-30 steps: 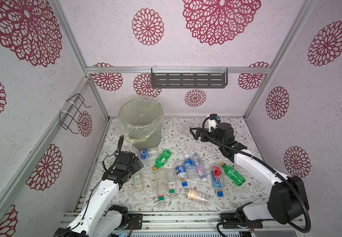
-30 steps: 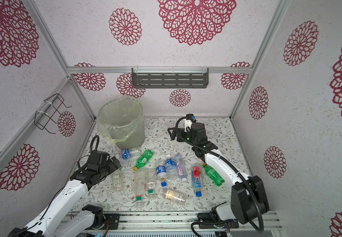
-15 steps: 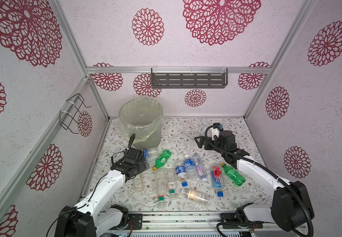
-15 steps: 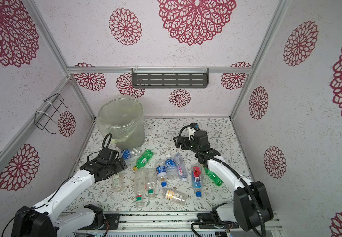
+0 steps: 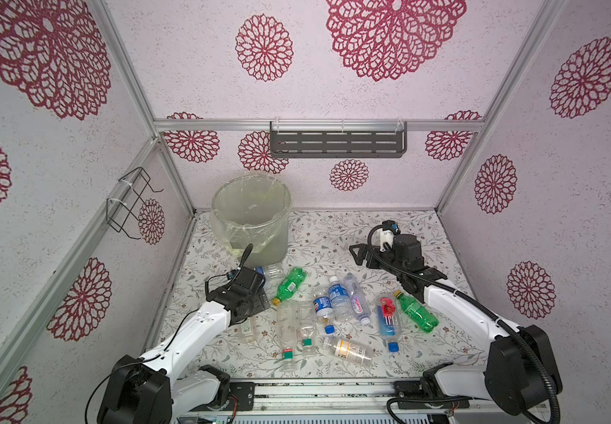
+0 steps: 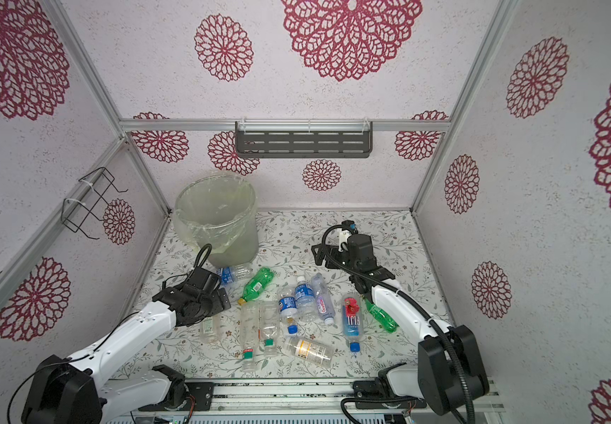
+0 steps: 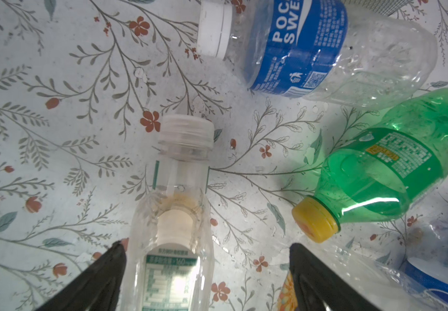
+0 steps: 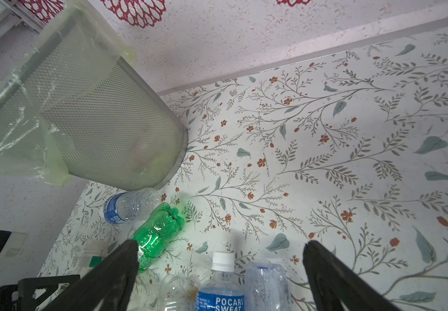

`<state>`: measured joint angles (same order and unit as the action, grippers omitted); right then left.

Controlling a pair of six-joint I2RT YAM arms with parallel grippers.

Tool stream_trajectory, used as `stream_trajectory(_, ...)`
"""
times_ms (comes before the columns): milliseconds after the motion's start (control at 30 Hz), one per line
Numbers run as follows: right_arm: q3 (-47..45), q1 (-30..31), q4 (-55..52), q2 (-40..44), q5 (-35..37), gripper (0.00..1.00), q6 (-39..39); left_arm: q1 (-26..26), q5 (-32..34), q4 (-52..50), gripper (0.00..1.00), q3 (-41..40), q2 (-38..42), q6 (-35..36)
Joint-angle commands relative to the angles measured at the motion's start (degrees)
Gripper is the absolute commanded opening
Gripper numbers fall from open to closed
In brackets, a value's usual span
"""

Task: Throw the plastic bottles in the bin
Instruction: Pick up the plastic bottle from the middle-left of the table.

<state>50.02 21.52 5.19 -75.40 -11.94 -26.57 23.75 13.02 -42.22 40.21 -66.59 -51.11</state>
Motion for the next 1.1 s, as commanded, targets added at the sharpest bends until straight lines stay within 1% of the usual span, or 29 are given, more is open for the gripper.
stream_trajectory(0,-0.2,-0.3,0.2,0.5,1.0,0.99,0.0,0.5,0.5,-1.0,0.97,-2.5,1.2,-2.4)
stream_trajectory(167,-1.4,-0.4,0.8,0.7,0.5,0.99,-0.5,0.5,-0.6,1.3,0.97,-6.3,2.1,-3.6)
stream_trajectory(333,-1.5,-0.5,0.5,0.5,0.4,0.99,-1.0,0.5,-0.7,3.4,0.97,-7.5,1.3,-3.5)
stream_trajectory(400,-1.9,-0.4,0.8,1.3,0.9,0.99,-1.3,0.6,-0.8,3.8,1.0,-7.3,0.8,-3.0)
stream_trajectory(567,-3.5,-0.4,2.2,3.0,1.6,0.99,-1.7,1.4,-0.3,5.8,0.93,-8.0,-0.6,-3.3)
stream_trajectory(700,-3.0,-0.5,0.7,2.2,1.1,0.99,-2.1,1.7,-0.5,7.2,0.84,-8.6,-1.7,-3.5)
stream_trajectory(767,-2.8,-0.6,0.4,2.1,0.7,0.99,-2.3,2.0,-0.3,7.4,0.79,-8.7,-1.9,-3.5)
stream_trajectory(900,-2.9,-0.5,0.4,2.1,0.6,0.99,-2.9,2.0,0.8,6.4,0.64,-8.3,-1.8,-3.5)
stream_trajectory(1000,-3.0,-0.6,0.6,2.0,0.2,0.99,-3.2,2.2,1.5,5.7,0.62,-8.0,-0.8,-3.8)
stream_trajectory(1067,-3.0,-0.6,0.7,1.8,0.2,0.99,-3.5,2.2,2.0,5.6,0.59,-8.1,0.2,-4.2)
